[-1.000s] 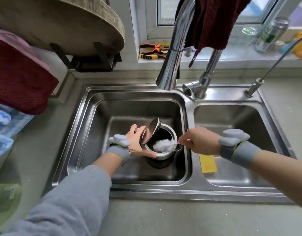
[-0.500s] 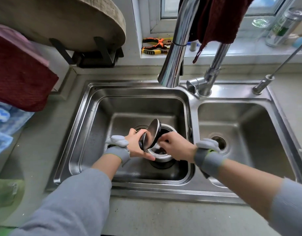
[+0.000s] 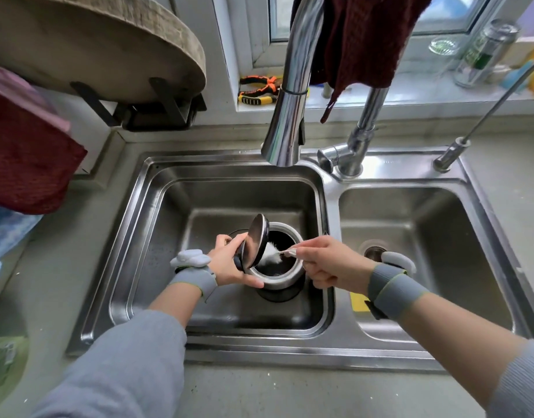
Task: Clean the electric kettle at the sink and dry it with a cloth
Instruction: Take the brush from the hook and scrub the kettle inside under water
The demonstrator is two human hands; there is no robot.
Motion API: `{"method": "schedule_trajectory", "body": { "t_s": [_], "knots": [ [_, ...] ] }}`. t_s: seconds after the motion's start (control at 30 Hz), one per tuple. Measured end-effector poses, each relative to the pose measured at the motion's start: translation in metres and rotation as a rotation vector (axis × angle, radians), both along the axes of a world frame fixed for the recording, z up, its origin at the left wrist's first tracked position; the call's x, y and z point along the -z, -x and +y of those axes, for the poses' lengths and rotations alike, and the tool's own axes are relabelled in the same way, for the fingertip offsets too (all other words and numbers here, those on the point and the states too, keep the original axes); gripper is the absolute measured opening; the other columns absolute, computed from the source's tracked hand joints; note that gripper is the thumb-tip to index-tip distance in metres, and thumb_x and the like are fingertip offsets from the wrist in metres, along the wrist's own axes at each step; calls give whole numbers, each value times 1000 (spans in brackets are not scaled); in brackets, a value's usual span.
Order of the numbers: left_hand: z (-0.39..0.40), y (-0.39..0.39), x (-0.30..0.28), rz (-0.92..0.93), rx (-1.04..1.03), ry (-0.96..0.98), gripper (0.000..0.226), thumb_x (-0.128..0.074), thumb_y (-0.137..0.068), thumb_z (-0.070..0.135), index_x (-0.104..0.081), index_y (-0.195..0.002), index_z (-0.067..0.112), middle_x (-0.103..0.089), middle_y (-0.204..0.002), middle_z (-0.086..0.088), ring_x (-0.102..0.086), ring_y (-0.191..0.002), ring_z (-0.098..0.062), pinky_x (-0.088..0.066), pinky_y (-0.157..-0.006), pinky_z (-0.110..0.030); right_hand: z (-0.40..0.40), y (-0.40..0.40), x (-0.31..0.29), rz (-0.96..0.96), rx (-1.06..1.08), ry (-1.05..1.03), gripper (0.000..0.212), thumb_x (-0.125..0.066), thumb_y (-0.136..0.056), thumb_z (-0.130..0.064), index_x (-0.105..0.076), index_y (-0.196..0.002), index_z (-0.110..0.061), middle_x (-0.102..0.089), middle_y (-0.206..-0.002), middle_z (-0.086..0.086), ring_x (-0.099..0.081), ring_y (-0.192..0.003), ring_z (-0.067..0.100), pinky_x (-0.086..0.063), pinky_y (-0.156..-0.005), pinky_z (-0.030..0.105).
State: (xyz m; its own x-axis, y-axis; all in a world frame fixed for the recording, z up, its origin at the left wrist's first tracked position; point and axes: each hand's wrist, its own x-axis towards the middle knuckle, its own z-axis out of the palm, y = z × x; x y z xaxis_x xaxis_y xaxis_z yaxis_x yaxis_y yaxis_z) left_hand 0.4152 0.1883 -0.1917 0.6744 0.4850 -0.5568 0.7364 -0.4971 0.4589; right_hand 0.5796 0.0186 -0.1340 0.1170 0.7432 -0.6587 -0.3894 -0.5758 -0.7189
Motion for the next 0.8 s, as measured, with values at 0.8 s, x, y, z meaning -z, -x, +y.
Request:
{"method": "schedule_trajectory", "body": {
  "t_s": [0.8],
  "knots": [
    [8, 1, 9, -7, 15, -95, 103, -75, -28, 75, -37, -120, 49, -33, -106, 5, -42, -110, -20, -43, -101, -36, 59, 0, 31, -1297, -887, 58, 25, -54, -87, -27, -66, -99, -8, -68, -100, 13, -64, -93, 34, -47, -71, 31]
  ]
}}
